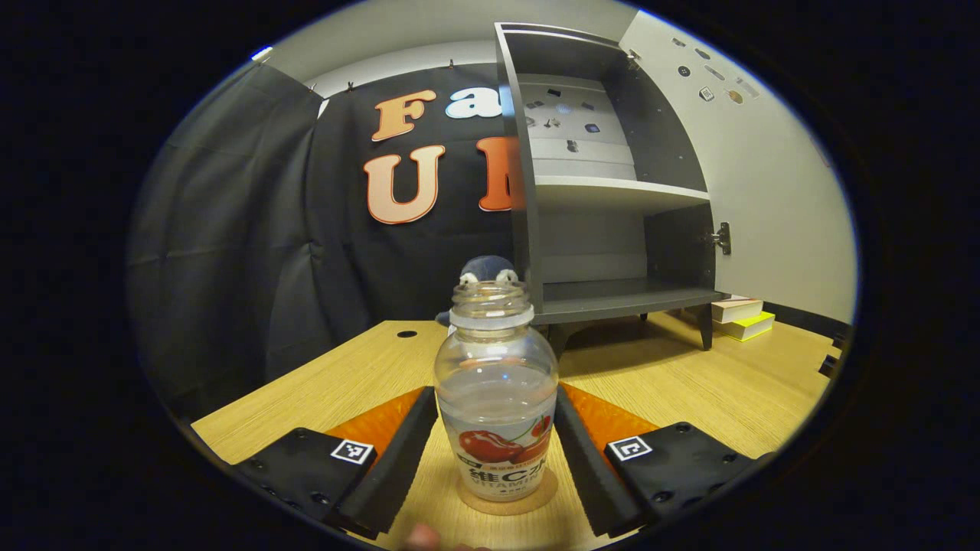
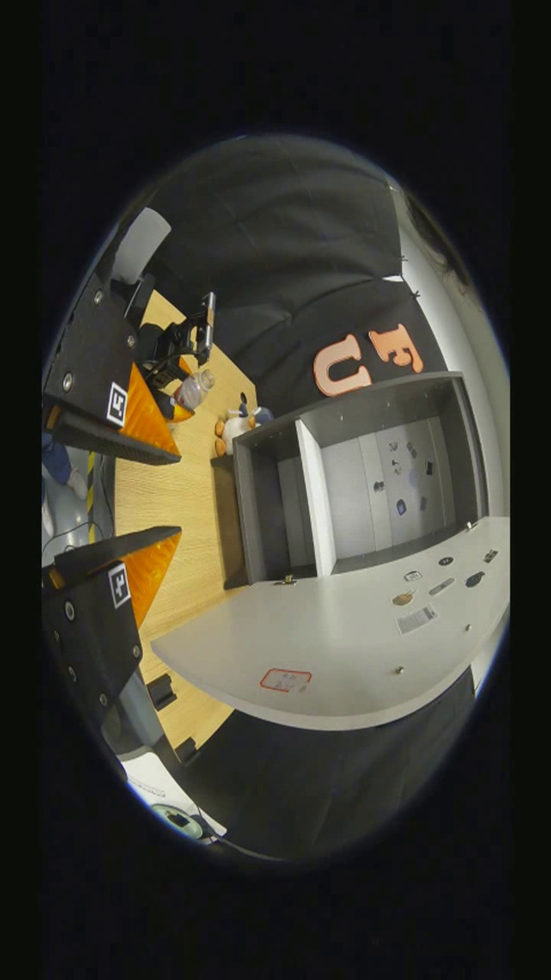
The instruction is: Open the cabinet door with the right hand, grasp the bottle in the cabinet with the left hand and place it on the coaster, then close the cabinet door with the right hand.
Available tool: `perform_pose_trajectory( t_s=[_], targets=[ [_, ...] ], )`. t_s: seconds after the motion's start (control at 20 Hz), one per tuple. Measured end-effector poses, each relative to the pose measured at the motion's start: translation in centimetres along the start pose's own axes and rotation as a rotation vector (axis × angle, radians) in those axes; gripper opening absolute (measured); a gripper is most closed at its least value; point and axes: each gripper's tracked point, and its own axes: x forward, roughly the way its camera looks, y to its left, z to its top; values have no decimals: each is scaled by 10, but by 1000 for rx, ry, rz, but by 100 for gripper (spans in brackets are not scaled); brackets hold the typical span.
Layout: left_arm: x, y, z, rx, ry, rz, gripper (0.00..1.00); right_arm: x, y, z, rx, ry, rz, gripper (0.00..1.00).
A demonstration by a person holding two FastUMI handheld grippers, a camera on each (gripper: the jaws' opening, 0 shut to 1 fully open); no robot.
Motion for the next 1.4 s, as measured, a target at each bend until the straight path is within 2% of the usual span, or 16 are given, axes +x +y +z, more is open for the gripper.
perform_pose_trajectory(
  t_s=[0.5,0.7,0.9,1.1,1.2,1.25,1.4],
  targets=[
    [-11,1,47,-18,-65,-21,97,-11,3,4,8,-20,5,51],
    [-20,-1,79,-6,-80,-30,97,-26,2,19,24,-62,2,51],
    [-33,-8,135,-6,-100,-50,97,-51,-8,54,22,-151,-14,52],
    [-44,-9,186,-54,-88,-43,97,-78,-27,91,34,-247,-31,52],
    [-47,-10,210,-77,-85,-40,99,-89,-42,112,34,-296,-48,52],
    [-48,-9,221,-75,-81,-33,95,-96,-50,123,30,-318,-55,52],
    [-51,-5,252,-71,-82,-21,96,-110,-82,153,-10,-378,-92,52]
  ],
)
